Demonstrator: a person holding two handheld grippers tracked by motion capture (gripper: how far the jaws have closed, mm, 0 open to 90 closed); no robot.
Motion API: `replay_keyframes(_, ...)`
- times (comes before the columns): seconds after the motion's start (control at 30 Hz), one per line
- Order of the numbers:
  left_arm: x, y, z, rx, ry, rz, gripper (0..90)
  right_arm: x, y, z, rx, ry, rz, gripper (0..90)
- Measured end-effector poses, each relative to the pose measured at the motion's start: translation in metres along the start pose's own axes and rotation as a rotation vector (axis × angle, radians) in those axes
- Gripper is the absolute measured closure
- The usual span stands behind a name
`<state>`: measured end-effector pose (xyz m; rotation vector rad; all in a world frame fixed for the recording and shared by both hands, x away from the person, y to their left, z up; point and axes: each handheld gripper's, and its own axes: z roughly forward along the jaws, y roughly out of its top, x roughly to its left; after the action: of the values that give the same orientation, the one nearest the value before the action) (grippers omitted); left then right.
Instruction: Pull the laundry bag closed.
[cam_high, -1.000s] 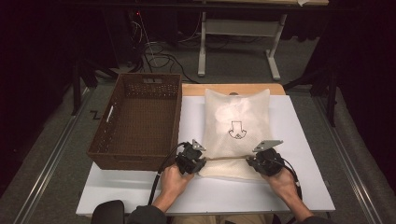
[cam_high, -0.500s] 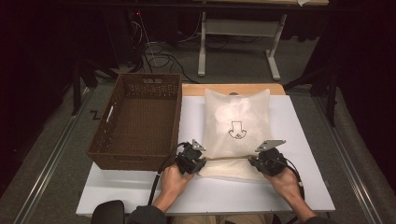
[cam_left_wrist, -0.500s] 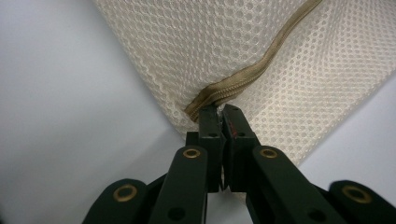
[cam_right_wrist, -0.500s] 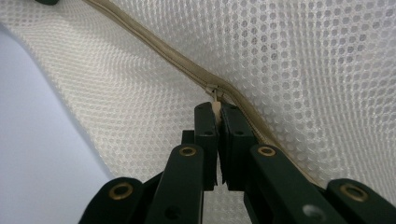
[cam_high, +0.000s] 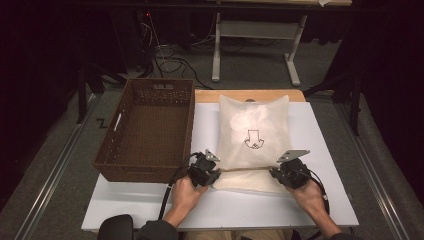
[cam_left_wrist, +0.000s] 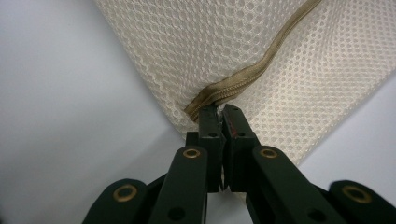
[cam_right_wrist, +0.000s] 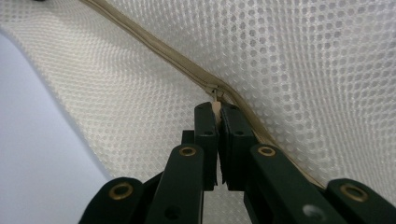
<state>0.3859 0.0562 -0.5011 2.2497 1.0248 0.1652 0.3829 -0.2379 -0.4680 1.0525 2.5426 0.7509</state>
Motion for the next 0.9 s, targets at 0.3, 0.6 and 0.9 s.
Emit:
replay_keyframes(0.3,0.0,0.0,0.0,0.001,0.0,-0.002,87.1,-0.003,-0.003,-0.003,-0.002,-0.004,0.011,87.7)
replay_keyframes(0.6,0.0,0.0,0.0,0.002,-0.001,-0.003,87.0,-0.006,-0.006,-0.005,-0.002,-0.01,0.013,87.7)
replay_keyframes(0.9,0.0,0.0,0.0,0.002,-0.002,-0.005,87.0,-0.011,-0.01,-0.009,0.001,-0.016,0.037,87.7)
